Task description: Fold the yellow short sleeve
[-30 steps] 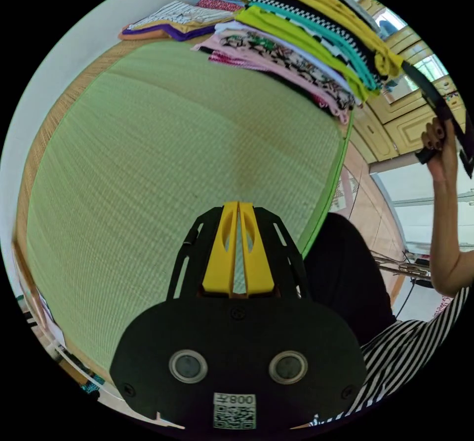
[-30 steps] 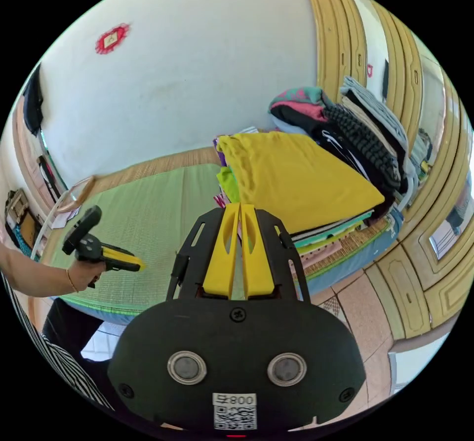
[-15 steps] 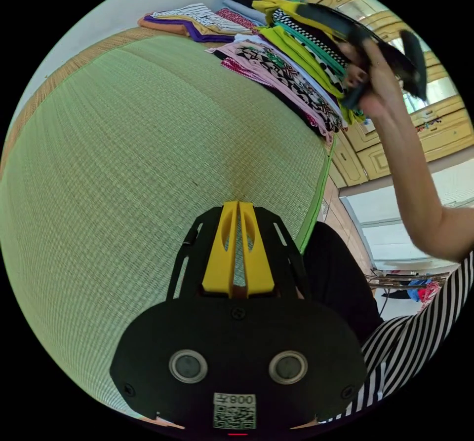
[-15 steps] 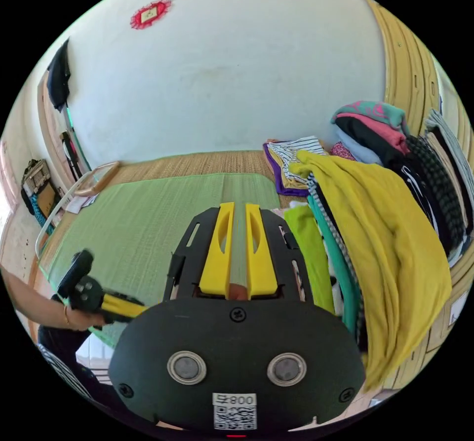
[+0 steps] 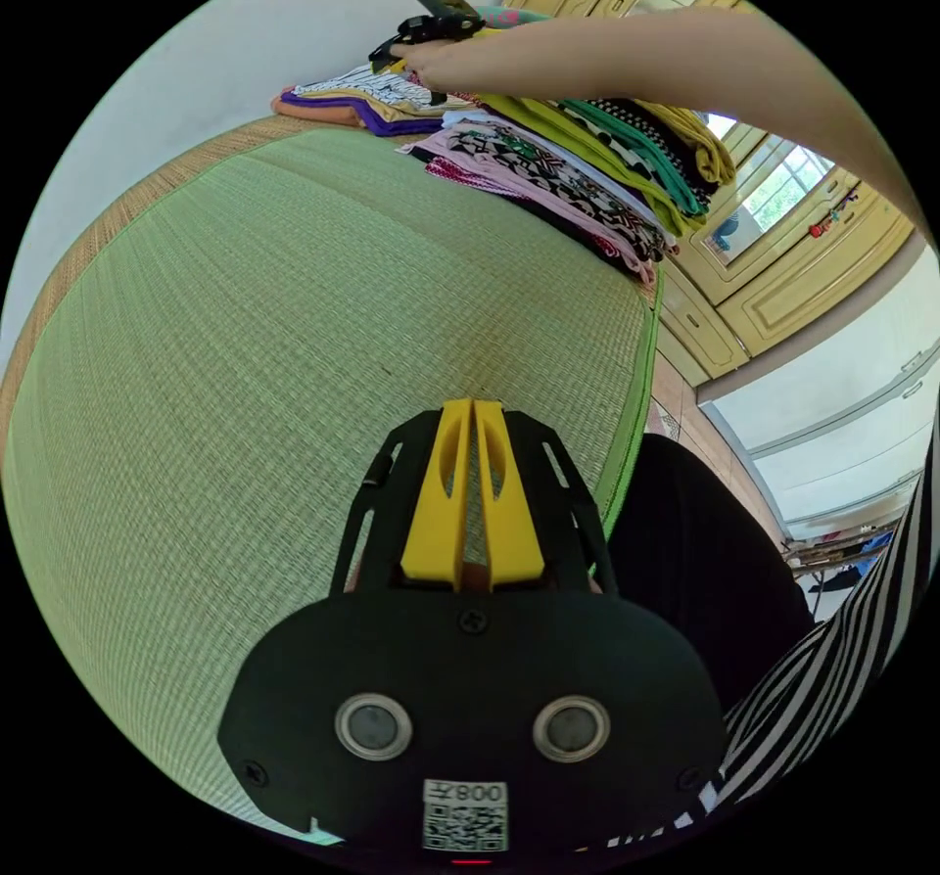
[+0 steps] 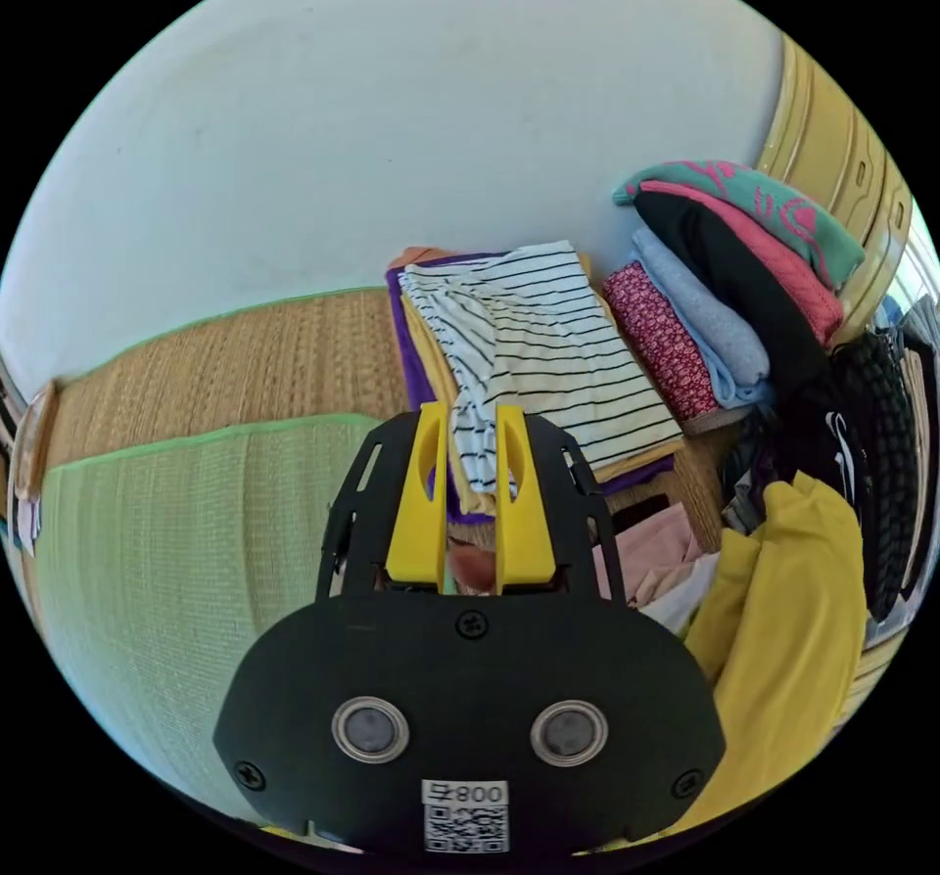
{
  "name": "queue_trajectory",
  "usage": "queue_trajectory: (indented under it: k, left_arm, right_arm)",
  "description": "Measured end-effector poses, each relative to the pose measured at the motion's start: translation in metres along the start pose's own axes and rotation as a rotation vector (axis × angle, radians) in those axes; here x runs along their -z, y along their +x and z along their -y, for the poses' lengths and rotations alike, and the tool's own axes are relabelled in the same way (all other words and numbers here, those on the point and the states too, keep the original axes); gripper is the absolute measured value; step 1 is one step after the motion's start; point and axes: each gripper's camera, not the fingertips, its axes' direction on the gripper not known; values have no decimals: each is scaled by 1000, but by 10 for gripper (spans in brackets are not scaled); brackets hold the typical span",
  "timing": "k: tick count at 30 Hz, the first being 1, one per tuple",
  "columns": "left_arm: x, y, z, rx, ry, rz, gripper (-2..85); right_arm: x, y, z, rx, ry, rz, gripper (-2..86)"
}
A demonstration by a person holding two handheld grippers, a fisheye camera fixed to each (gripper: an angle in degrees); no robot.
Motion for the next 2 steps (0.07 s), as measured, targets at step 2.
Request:
queue_trajectory:
  k: [2]
  left_arm:
    - [-20, -4, -8, 0, 5, -3, 3]
  right_arm:
    - [-13, 8, 12, -32, -22, 7, 75]
